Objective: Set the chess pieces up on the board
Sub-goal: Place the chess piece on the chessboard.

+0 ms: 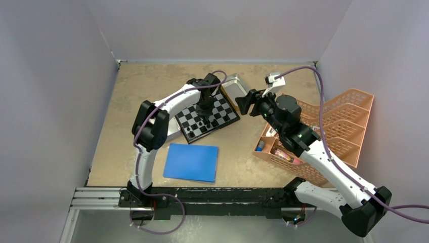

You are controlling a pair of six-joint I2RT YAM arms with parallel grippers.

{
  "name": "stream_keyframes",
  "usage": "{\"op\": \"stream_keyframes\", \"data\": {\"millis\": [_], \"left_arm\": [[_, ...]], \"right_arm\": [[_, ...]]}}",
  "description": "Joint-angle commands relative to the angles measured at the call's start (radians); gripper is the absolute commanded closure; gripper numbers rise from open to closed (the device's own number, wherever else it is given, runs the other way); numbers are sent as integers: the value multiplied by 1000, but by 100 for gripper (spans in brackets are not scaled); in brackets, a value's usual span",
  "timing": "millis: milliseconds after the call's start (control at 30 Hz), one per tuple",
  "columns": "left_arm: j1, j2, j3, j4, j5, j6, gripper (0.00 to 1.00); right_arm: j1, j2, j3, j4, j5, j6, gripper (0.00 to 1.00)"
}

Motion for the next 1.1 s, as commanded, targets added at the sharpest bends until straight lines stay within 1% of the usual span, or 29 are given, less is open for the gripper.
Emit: {"op": "stream_keyframes", "data": {"millis": [0, 400, 500, 600, 700, 900, 1067], "left_arm": [[-3, 10, 25, 32, -19, 27, 93], [-2, 6, 22, 37, -19, 37, 92], [-2, -1, 22, 33, -15, 37, 88], [-3, -17, 19, 36, -20, 34, 82], [-3, -43, 19, 49, -16, 34, 79], [-3, -117, 4, 82, -26, 32, 78], [17, -177, -30, 94, -45, 17, 80]], "right_arm": [[-3, -11, 1, 36, 4, -10, 31], [-3, -8, 1, 37, -2, -10, 31], [-3, -6, 0, 39, -1, -10, 31], [-3, -2, -3, 44, -9, -10, 31], [-3, 5, -6, 49, -20, -9, 31], [-3, 13, -5, 40, -3, -24, 30], [-2, 0, -17, 53, -13, -21, 30]]}}
